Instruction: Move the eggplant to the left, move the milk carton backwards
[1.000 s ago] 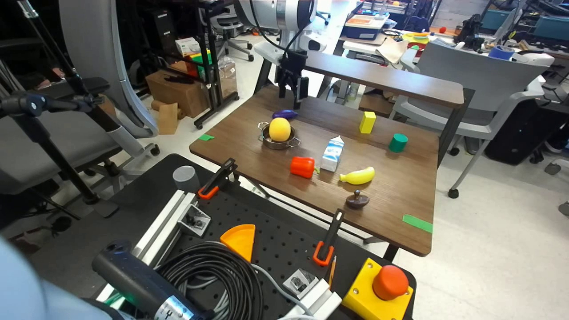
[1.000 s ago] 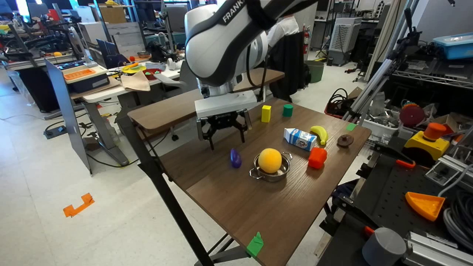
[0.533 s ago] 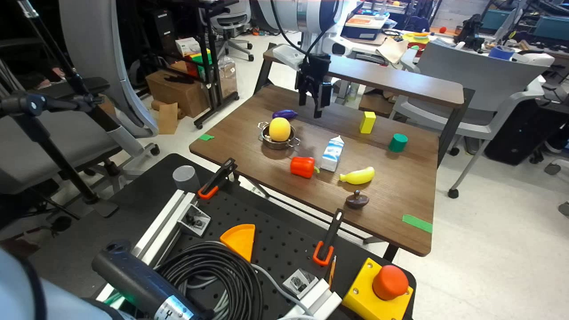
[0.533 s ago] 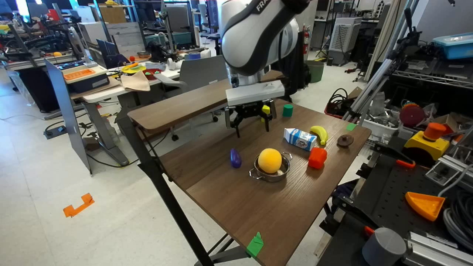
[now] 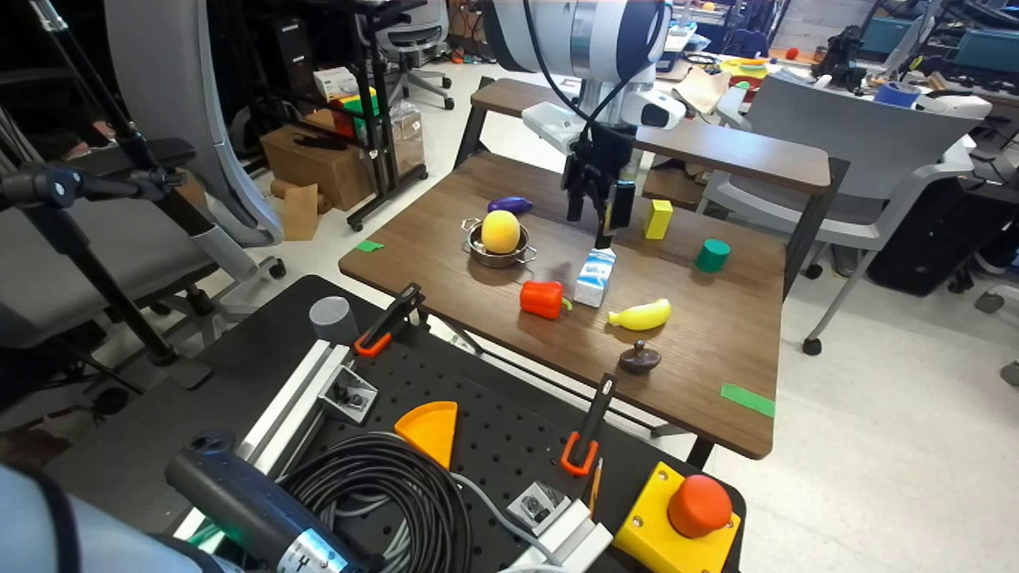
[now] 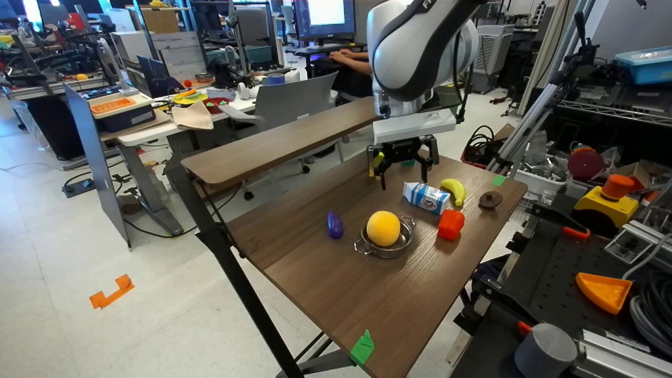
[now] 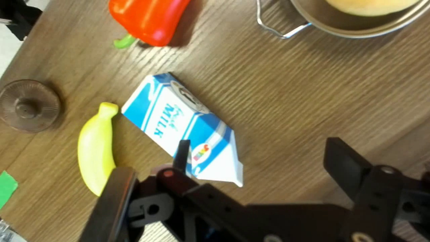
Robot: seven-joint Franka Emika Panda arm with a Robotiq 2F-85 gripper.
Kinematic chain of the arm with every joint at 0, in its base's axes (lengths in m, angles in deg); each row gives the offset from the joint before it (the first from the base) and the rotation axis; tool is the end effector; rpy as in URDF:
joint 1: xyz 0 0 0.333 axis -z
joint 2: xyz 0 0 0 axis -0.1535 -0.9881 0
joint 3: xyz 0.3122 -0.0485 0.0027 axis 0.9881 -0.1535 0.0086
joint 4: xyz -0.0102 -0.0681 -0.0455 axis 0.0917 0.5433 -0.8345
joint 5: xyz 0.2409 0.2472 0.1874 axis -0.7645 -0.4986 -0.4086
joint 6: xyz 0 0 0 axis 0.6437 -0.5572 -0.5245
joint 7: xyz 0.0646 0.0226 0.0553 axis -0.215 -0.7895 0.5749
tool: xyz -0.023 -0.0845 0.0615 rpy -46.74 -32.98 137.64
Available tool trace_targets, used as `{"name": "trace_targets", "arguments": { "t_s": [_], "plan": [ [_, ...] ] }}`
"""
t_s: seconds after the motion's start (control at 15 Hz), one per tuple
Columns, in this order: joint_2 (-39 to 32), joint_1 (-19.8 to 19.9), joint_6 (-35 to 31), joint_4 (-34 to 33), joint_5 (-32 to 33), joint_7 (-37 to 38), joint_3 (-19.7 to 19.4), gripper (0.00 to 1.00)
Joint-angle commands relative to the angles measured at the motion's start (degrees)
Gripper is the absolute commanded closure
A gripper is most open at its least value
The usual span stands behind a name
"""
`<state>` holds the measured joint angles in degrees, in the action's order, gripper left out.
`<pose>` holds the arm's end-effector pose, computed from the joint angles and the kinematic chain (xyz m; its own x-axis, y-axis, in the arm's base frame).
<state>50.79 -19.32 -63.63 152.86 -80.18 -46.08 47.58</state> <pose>0.6212 0.0196 0.1467 0.7593 -0.6475 -0.0644 -0.6309 -0.7568 0.1711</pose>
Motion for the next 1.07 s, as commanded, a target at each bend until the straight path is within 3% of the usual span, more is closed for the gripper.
{"name": "trace_targets", "arguments": {
  "t_s": [0.0, 0.27, 0.53, 0.73, 1.0],
  "plan": [
    [6.4, 1.0, -4.2, 8.9, 1.3, -0.2, -0.8, 0.00],
    [6.3, 2.7, -4.5, 10.6, 1.6, -2.1, -0.6, 0.00],
    [5.7, 2.2, -0.3, 10.6, 10.1, -8.5, -2.5, 0.00],
    [5.8, 2.3, -1.8, 11.6, 15.6, -14.0, -3.2, 0.00],
    [4.5, 3.3, -4.4, 10.5, 17.5, -22.6, -1.0, 0.00]
  ]
}}
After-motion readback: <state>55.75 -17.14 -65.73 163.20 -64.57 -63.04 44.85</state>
